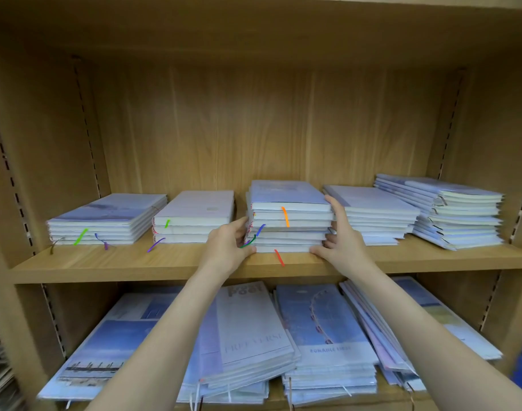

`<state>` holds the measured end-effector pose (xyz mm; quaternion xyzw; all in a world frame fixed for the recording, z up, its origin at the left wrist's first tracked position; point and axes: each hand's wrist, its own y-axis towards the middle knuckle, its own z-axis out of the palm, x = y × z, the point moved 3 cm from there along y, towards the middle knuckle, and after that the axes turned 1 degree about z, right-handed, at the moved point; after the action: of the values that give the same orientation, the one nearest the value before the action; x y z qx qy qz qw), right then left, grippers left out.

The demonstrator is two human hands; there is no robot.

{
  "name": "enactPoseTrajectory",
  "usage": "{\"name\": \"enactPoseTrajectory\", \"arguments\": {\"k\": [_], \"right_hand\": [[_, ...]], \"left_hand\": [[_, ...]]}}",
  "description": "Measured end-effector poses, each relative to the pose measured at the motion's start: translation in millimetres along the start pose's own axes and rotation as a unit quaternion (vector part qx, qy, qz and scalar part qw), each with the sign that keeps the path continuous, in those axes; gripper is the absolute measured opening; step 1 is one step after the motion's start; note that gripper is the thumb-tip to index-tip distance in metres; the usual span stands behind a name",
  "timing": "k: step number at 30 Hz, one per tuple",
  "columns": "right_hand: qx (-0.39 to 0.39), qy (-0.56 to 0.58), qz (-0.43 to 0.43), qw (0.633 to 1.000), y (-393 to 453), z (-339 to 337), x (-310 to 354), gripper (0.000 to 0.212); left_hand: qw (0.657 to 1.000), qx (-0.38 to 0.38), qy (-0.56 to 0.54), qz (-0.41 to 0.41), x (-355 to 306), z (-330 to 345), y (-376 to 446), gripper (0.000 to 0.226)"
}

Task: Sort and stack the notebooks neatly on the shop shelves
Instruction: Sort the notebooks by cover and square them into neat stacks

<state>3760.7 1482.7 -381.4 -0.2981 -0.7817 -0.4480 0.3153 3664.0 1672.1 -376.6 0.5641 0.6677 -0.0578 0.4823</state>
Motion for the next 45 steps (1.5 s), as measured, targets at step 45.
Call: {"name": "enactPoseTrajectory", "arguments": {"k": [45], "right_hand": [[-0.043, -0.048, 0.017, 0.998, 5.8, 8.5, -11.9, 0.093]], "left_hand": [[0.994, -0.072, -0.08, -0.007, 1.9, 3.4, -11.4, 0.055]]}}
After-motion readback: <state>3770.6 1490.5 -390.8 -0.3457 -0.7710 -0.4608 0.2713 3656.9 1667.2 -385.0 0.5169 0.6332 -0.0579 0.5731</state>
